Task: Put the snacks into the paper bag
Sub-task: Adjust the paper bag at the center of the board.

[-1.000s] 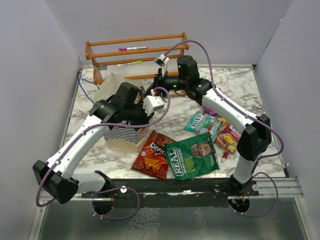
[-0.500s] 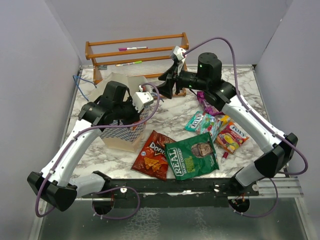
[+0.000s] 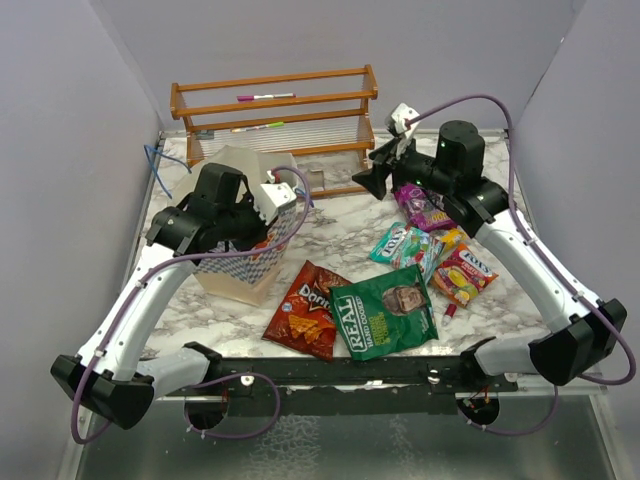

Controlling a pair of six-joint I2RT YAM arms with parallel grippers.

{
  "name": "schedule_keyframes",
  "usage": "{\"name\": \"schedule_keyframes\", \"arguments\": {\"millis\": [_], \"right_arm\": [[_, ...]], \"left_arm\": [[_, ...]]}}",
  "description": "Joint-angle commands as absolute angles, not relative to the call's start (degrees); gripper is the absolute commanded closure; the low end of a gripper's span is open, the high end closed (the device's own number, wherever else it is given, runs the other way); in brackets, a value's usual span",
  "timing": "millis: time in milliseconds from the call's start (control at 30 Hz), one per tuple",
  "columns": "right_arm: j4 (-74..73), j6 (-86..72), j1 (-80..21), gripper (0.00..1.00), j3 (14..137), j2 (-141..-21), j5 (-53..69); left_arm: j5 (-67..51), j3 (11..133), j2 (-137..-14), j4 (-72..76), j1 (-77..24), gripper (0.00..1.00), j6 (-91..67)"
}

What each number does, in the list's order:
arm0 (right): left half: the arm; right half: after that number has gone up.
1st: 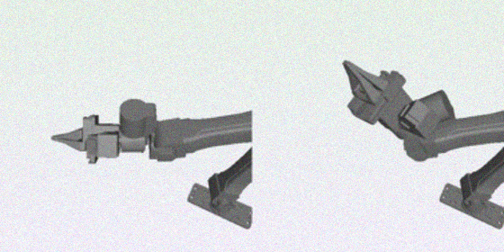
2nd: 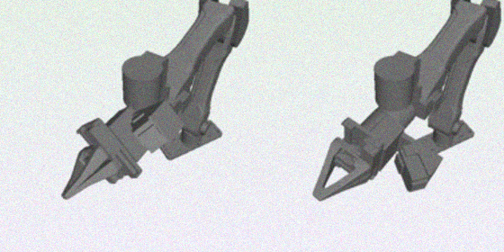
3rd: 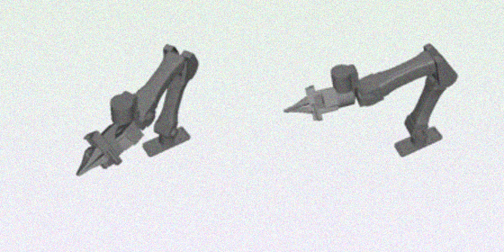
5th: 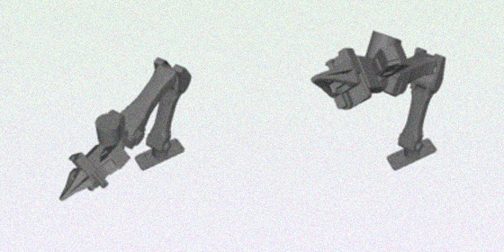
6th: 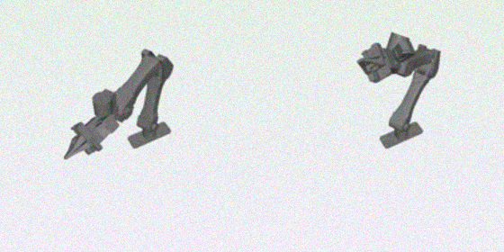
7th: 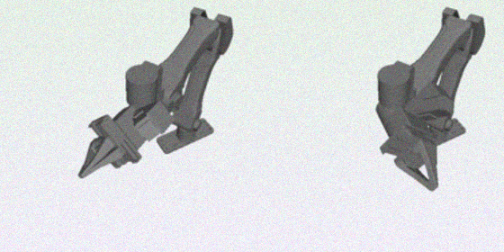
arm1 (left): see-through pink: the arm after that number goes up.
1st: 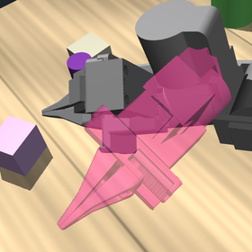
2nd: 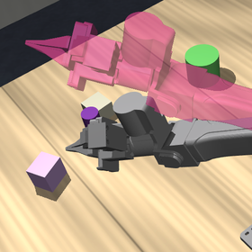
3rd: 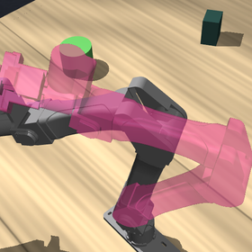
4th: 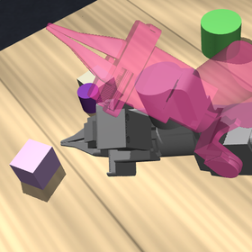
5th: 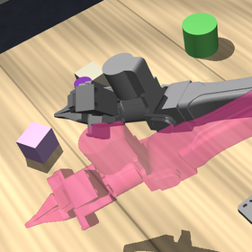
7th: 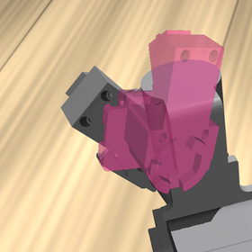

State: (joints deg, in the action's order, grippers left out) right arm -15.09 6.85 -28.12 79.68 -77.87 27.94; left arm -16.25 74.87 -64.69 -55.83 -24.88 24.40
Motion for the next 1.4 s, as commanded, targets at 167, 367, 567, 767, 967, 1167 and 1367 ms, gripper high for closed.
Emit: {"name": "schedule_keyframes", "arguments": {"millis": [167,367,567,767,967,1167,1367], "right_arm": [[-21.6,16.5,-20.5,0.37,69.1,-73.4,19.6],[-26.0,20.7,-16.2,0.37,62.2,-72.4,18.0],[-34.5,26.4,-14.7,0.37,58.3,-72.8,19.2],[-44.0,31.8,-14.6,0.38,56.4,-73.6,20.6],[-47.3,33.5,-14.6,0.39,53.9,-76.3,20.4],[-47.1,34.2,-14.6,0.41,52.3,-79.2,18.8],[-45.8,34.4,-14.6,0.46,52.0,-83.1,20.3]], "left_arm": [[-19.5,77.3,-63.9,-57.5,-23.8,0.66,24.4],[-22.0,78.1,-64.1,-57.7,-23.6,0.46,23.7],[-24.5,79.8,-63.9,-57.8,-23.6,0.33,23.7],[-27.2,78.5,-63.2,-57.2,-23.6,0.26,25.1],[-28.1,75.8,-62.2,-56.6,-23.6,0.25,25.9],[-30.3,73.5,-60.7,-56.9,-23.6,0.25,27.4],[-31.2,72.2,-60.0,-57.0,-23.6,0.25,28.0]]}}
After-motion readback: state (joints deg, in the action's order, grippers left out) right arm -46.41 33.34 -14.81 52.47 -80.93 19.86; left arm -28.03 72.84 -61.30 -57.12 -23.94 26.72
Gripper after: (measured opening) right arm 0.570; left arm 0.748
